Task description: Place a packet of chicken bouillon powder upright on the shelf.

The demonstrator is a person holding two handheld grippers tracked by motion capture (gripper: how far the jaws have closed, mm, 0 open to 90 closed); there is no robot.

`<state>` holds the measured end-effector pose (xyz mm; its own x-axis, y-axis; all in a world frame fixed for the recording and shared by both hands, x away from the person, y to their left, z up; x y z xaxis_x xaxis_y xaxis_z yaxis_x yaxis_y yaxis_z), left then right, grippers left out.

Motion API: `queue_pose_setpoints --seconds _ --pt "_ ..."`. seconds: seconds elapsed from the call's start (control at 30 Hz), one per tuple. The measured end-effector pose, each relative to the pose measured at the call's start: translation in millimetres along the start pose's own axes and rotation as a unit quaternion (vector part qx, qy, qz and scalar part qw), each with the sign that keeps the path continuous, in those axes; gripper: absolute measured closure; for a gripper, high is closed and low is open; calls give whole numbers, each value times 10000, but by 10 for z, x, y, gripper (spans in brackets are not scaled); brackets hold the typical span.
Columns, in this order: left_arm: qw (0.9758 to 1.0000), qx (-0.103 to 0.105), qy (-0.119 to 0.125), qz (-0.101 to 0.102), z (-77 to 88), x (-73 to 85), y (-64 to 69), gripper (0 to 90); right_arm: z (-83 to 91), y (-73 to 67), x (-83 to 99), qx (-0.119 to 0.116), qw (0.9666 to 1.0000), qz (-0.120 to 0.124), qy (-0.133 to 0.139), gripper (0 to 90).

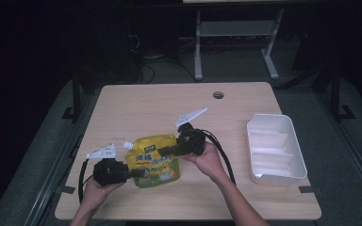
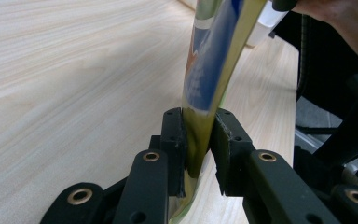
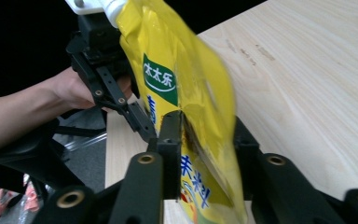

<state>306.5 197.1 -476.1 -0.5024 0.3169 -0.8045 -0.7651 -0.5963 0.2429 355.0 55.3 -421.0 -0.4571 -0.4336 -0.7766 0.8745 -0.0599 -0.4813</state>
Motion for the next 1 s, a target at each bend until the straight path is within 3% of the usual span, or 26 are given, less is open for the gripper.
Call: queue_pose_setpoints --seconds 0.1,0.27,0.37,0.5,1.0 --pt "10000 -16 -9 -21 2 2 -1 752 -4 -33 -5 -166 9999 29 -5 826" --pt "10000 -22 -19 -31 -5 4 2 713 6 -65 18 -125 9997 134 -140 891" --pt "9999 -108 88 -75 28 -18 -10 644 32 -88 21 -201 9997 110 -110 895" --pt "9997 -211 118 -99 64 -16 -41 592 112 -108 -3 -99 9998 178 -37 896" --pt "9973 -594 -269 -349 41 99 -108 485 473 -164 -40 117 9997 226 52 896"
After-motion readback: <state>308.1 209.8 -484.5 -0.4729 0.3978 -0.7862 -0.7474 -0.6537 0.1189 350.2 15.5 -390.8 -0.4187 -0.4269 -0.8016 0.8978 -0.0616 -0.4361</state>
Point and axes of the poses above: each handheld gripper's, and its own axes: z roughly backward along the jaws, x roughly out of its underside, y roughly to its right, the point moved 9 cm from there along -z, roughly forward along the jaws, and after that the axes turned 12 degrees about -x, right-handed, at the moved point
